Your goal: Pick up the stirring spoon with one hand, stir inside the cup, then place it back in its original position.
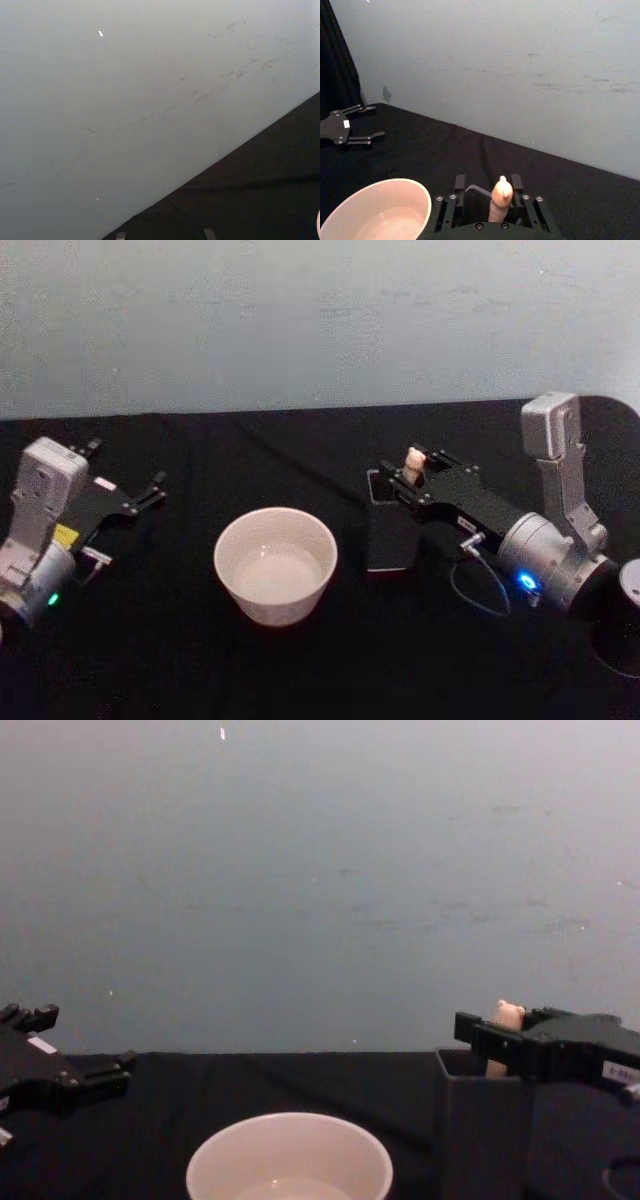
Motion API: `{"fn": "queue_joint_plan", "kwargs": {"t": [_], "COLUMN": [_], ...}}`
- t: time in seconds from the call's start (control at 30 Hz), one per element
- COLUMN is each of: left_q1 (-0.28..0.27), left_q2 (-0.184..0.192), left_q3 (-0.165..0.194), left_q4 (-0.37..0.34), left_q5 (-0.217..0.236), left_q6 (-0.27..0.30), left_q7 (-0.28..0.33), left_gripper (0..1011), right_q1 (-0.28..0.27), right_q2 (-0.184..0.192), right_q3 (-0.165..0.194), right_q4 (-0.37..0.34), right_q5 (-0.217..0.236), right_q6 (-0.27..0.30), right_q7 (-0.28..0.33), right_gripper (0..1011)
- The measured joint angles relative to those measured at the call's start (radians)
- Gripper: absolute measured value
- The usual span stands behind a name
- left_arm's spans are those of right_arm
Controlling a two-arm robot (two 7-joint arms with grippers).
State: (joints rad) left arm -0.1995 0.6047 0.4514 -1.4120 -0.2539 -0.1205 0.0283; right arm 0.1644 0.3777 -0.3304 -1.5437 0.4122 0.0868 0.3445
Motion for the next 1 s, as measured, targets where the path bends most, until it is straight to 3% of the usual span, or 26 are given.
{"fn": "queue_joint_plan", "kwargs": {"t": [0.53, 0.7, 0.83, 0.93, 1.0], "left_q1": [0.0, 0.0, 0.0, 0.0, 0.0], "left_q2": [0.0, 0.0, 0.0, 0.0, 0.0], "left_q3": [0.0, 0.0, 0.0, 0.0, 0.0], "left_q4": [0.0, 0.0, 0.0, 0.0, 0.0], "left_q5": [0.0, 0.0, 0.0, 0.0, 0.0], "left_q6": [0.0, 0.0, 0.0, 0.0, 0.0], "left_q7": [0.0, 0.0, 0.0, 0.0, 0.0], "left_gripper": [1001, 1001, 1001, 1001, 1001], "right_q1": [0.0, 0.0, 0.004, 0.01, 0.014], "right_q2": [0.0, -0.001, -0.002, -0.009, -0.023], "right_q3": [0.0, 0.003, 0.022, 0.05, 0.086], "right_q4": [0.0, -0.001, -0.015, -0.03, -0.035], "right_q5": [0.001, 0.001, 0.004, 0.001, -0.02], "right_q6": [-0.001, -0.006, -0.044, -0.09, -0.127], "right_q7": [0.0, 0.001, 0.003, -0.014, -0.059], "right_gripper": [997, 1000, 1000, 1000, 1000]}}
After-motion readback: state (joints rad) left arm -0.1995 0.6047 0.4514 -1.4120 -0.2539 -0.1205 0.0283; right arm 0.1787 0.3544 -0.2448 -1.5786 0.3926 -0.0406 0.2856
